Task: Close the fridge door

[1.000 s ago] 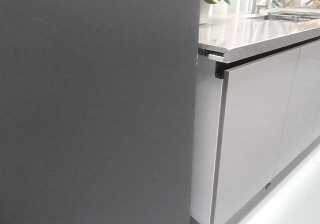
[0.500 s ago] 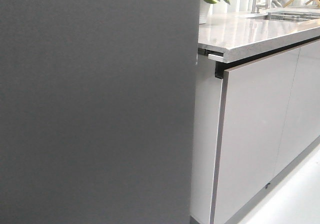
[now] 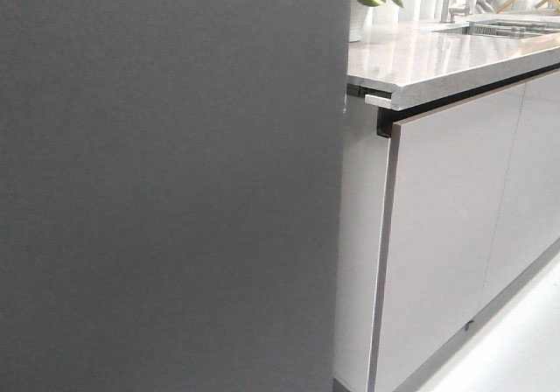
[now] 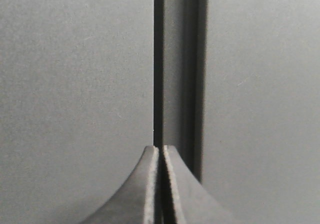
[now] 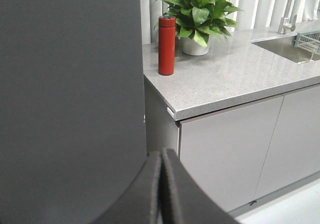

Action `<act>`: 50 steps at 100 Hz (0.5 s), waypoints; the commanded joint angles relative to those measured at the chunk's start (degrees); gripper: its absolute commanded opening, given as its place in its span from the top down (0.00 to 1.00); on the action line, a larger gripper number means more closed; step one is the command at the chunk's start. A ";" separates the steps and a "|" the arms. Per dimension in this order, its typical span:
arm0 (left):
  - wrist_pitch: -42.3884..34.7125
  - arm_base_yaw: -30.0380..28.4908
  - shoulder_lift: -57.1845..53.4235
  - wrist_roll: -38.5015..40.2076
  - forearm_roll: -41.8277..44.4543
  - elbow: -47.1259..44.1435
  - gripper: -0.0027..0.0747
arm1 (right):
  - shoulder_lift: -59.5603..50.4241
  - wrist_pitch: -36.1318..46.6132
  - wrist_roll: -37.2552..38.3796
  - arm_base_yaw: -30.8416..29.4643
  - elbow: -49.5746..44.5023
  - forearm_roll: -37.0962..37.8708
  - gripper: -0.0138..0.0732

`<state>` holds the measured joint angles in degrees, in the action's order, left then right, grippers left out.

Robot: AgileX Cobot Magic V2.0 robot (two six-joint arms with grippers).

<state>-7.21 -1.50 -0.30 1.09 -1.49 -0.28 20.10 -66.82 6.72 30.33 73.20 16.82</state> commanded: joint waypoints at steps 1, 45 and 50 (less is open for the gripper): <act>-4.25 0.08 -0.61 0.25 -0.23 -2.01 0.99 | 1.17 4.31 -0.05 -0.35 0.61 0.12 0.89; -4.25 0.08 -0.61 0.25 -0.23 -2.01 0.99 | 1.27 1.36 -0.05 -0.35 0.61 -0.02 0.89; -4.25 0.08 -0.61 0.25 -0.23 -2.01 0.99 | 1.27 1.36 -0.05 -0.35 0.61 -0.02 0.89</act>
<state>-7.21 -1.50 -0.30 1.09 -1.49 -0.28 20.10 -69.39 6.86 30.33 73.20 15.94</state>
